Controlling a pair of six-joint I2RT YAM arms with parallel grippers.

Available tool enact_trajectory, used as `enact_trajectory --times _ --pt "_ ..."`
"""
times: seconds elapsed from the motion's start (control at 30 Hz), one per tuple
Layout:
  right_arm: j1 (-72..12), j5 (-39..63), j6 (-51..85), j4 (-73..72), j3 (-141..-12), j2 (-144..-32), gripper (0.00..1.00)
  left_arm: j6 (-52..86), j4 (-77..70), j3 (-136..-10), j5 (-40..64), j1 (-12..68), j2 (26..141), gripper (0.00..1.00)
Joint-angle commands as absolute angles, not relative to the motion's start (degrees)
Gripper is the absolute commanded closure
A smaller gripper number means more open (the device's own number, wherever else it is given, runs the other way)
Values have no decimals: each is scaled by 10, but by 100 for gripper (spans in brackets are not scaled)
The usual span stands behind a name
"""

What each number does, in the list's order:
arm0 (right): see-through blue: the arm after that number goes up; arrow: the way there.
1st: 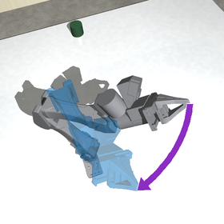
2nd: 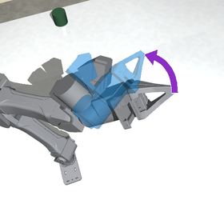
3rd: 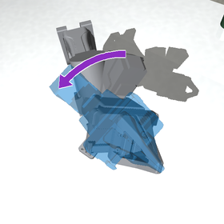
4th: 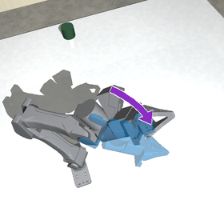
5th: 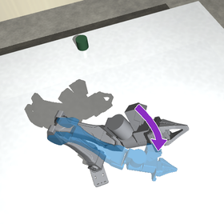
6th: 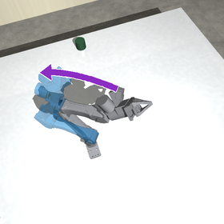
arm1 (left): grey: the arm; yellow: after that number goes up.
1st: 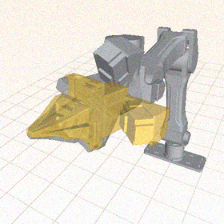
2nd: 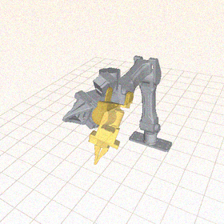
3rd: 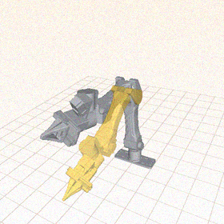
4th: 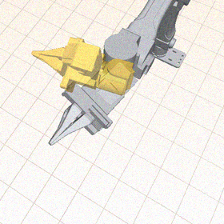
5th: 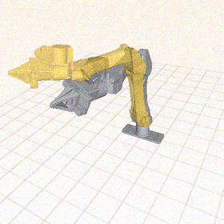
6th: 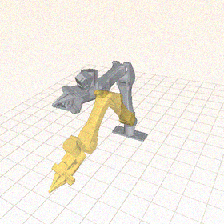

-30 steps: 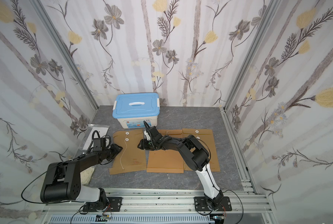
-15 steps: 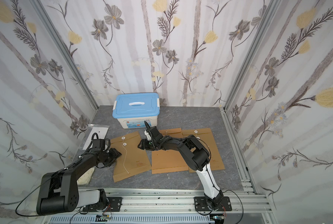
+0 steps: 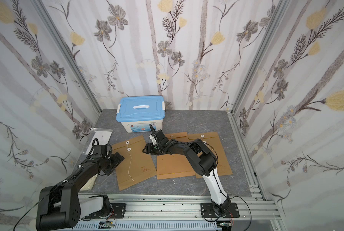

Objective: Close the mouth of the file bag
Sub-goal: Pick up the file bag from the center of the board.

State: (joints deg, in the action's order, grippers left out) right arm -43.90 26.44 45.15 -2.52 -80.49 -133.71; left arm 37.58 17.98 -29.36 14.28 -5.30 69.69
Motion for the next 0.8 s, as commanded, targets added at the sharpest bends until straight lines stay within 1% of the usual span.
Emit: enact_trajectory --times 0.0,0.1,0.23,0.3,0.37,0.47,0.5,0.67,0.77 --pt "-439 248 454 37 -802 -1346 37 381 206 -289 117 -56 700 1" --pt "-440 248 454 34 -799 -1344 37 387 175 -273 139 -64 714 2" --pt "-441 249 454 31 -797 -1344 37 400 115 -252 193 -70 718 11" --pt "-440 251 454 30 -796 -1344 37 407 88 -241 213 -70 718 21" --pt "-440 254 454 27 -795 -1345 37 406 92 -240 213 -70 708 27" --pt "-440 257 455 24 -794 -1348 37 398 106 -243 212 -71 691 42" --pt "-440 257 456 24 -795 -1348 37 397 109 -244 212 -71 685 45" --pt "-438 260 456 23 -795 -1345 38 396 130 -248 205 -72 668 48" --pt "-436 269 455 24 -801 -1348 50 395 140 -252 200 -72 668 48"
